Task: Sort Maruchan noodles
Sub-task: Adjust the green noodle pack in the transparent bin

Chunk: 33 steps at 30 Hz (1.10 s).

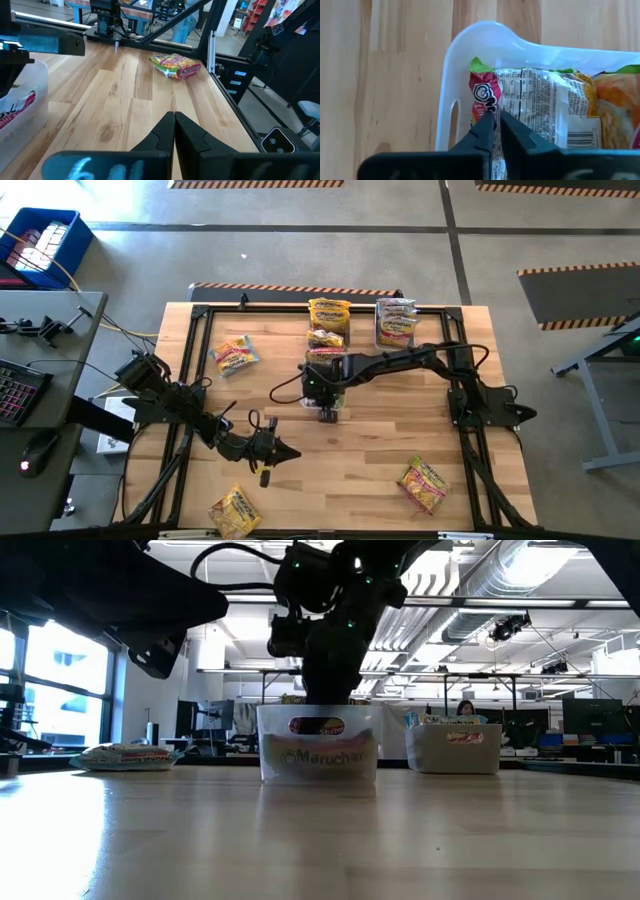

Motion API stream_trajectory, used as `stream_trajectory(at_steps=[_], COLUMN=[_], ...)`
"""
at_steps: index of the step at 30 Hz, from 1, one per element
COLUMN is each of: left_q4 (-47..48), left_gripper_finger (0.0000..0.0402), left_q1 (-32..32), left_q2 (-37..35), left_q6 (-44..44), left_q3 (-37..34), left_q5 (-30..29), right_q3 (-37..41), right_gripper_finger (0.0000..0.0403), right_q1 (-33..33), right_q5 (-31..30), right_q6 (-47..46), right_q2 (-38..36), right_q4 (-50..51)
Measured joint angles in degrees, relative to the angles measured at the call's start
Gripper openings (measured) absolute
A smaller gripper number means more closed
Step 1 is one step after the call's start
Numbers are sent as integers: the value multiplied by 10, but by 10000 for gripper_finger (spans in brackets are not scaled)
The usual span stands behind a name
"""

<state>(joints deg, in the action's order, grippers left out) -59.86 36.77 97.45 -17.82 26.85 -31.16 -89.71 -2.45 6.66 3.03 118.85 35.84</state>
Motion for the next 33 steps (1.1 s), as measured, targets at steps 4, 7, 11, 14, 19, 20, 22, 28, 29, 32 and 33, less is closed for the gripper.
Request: stream_trajectory(at_steps=[4,7,11,14,19,20,22,28,29,32,33], left_q4=[0,-1,-1,-1,5,5,8,75,86,130,138], left_gripper_finger=[3,3,3,3,13,18,32,82,90,107,110], left_q1=[0,0,-2,-18,-54,-58,-57,-33,-31,-23,-22], left_q2=[0,0,0,0,0,0,-4,-67,-79,-113,-122], left_q6=[0,0,-1,-13,-16,-15,-7,18,19,19,18], left_q3=[0,0,0,0,0,0,0,-1,-1,-1,-1], left_q5=[0,-2,-23,-24,4,18,30,22,19,6,6], right_q3=[0,0,-6,-20,-25,-24,-21,6,6,7,7], right_gripper_finger=[2,0,0,0,5,11,32,139,155,191,197], right_q1=[4,8,15,15,15,15,16,17,17,16,17], right_q5=[-4,-14,-42,-46,-34,-33,-22,-37,-40,-46,-47], right_q6=[8,14,23,26,6,4,4,4,4,17,23], right_q2=[-2,-9,-21,-24,-24,-24,-24,-23,-20,-12,-10], right_q4=[8,14,29,46,49,49,47,9,5,-8,-13])
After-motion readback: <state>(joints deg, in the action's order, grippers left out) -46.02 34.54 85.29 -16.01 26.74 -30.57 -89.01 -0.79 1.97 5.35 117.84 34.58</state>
